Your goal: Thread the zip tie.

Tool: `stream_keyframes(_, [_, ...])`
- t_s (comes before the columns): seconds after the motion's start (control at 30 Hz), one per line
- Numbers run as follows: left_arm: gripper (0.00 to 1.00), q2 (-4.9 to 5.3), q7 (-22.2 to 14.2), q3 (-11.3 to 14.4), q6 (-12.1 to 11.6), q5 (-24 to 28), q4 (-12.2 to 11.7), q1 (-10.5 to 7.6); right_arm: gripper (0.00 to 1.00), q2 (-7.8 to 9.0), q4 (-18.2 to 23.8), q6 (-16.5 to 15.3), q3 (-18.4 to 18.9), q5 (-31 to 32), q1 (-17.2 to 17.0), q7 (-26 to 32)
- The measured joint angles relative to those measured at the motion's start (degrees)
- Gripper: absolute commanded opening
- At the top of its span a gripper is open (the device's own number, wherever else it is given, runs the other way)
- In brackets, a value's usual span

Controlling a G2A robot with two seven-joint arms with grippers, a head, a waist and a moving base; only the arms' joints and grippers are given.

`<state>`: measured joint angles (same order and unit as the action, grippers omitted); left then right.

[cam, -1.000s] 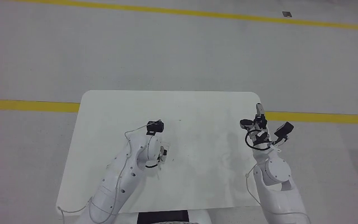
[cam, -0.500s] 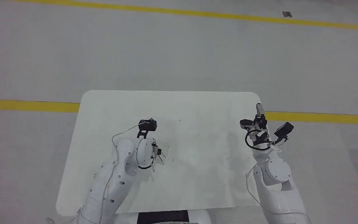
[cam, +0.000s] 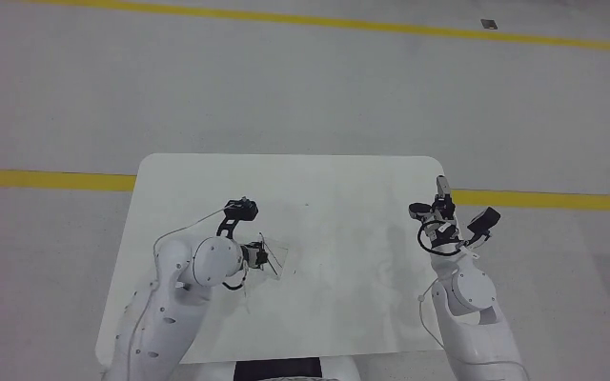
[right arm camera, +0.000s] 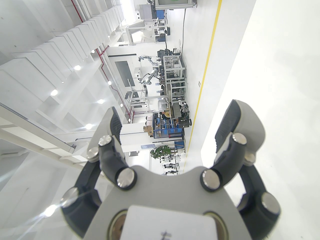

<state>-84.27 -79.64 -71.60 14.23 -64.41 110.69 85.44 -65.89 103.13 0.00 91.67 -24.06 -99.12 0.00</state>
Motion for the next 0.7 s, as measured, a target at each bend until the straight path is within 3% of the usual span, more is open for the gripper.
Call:
stream_keyframes(0.13, [0.0, 1.37, 0.0, -2.08, -1.16, 5.86, 0.37, 0.26, 1.0, 0.0, 0.0, 0.0, 0.0, 0.0, 0.0, 0.0])
stream_keyframes(0.27, [0.0, 2.66, 0.0, -2.67, -1.82, 10.46, -1.15, -0.61, 1.0, 0.0, 0.0, 0.0, 0.0, 0.0, 0.0, 0.0])
stream_keyframes(0.7, [0.0, 2.69, 0.36, -2.69, -1.96, 10.71, -1.32, -0.55, 1.0, 0.0, 0.0, 0.0, 0.0, 0.0, 0.0, 0.0])
